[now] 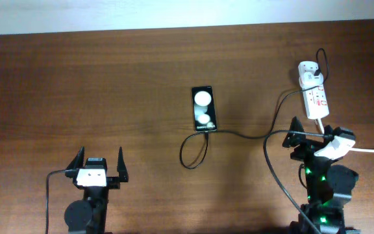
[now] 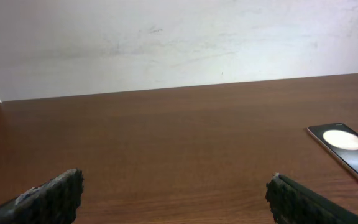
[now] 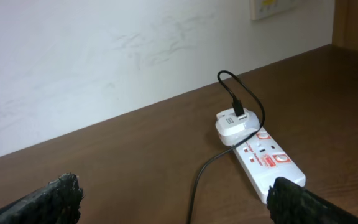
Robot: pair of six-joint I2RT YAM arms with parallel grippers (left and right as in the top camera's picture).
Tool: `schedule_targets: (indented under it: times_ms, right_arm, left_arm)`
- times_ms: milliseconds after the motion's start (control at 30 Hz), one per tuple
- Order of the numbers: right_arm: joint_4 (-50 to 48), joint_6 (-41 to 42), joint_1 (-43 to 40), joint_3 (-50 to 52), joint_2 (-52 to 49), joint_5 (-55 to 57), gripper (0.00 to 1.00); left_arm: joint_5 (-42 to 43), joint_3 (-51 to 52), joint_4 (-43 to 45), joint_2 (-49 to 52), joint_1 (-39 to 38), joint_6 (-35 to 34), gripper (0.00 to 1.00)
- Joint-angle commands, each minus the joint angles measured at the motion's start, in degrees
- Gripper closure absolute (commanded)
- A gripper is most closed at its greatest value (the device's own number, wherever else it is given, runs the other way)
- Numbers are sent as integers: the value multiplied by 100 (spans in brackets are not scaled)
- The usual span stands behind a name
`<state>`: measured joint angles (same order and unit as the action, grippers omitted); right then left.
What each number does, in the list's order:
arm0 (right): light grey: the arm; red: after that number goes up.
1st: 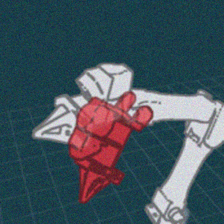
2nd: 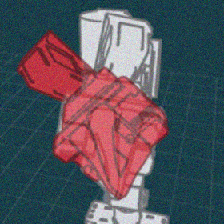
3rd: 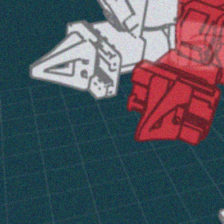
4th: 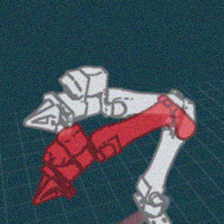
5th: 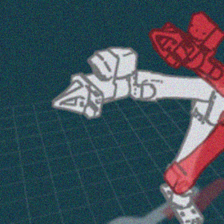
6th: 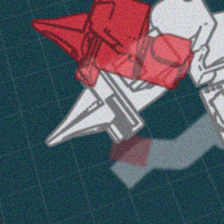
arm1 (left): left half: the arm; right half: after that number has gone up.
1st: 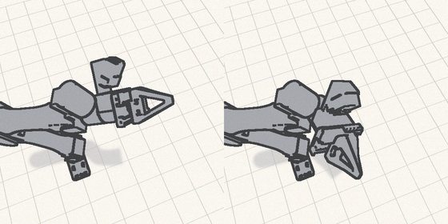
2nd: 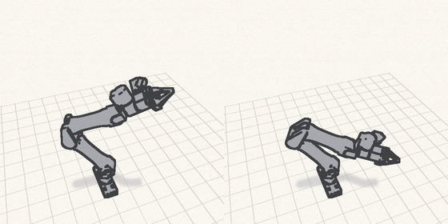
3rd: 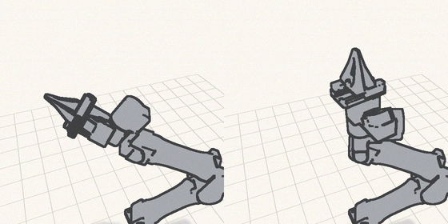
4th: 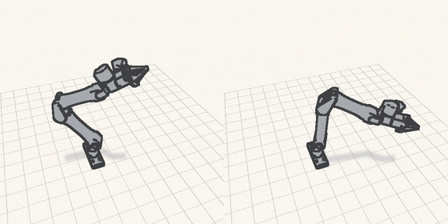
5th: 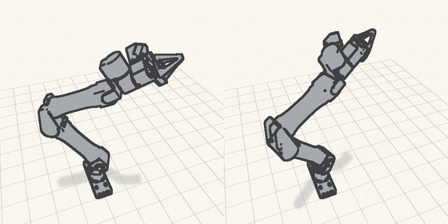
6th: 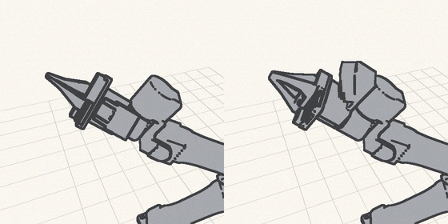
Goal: Plug charger to phone and switch on socket
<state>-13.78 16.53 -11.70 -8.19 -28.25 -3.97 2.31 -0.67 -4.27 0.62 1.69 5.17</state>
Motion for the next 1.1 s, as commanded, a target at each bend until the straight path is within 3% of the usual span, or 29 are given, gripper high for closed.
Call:
schedule_targets:
  times_ms: [0, 367, 700, 800, 933, 1067]
  right_arm:
    - [-17, 50, 50, 452, 435, -7, 1]
    - [1840, 48, 356, 787, 2396, 492, 1]
    - [1840, -31, 363, 787, 2809, 474, 1]
    - [1746, -1294, 398, 787, 2809, -420, 1]
    - [1722, -1978, 400, 787, 2809, -839, 1]
    - [1727, -1976, 398, 787, 2809, -824, 1]
  left_arm:
    - [-15, 13, -39, -28, 35, 74, 1]
    - [-15, 13, -37, -28, 35, 74, 1]
    - [-15, 13, -37, -28, 35, 74, 1]
    - [-15, 13, -39, -28, 35, 74, 1]
    - [-15, 13, -37, -28, 35, 74, 1]
    - [-15, 13, -39, -28, 35, 74, 1]
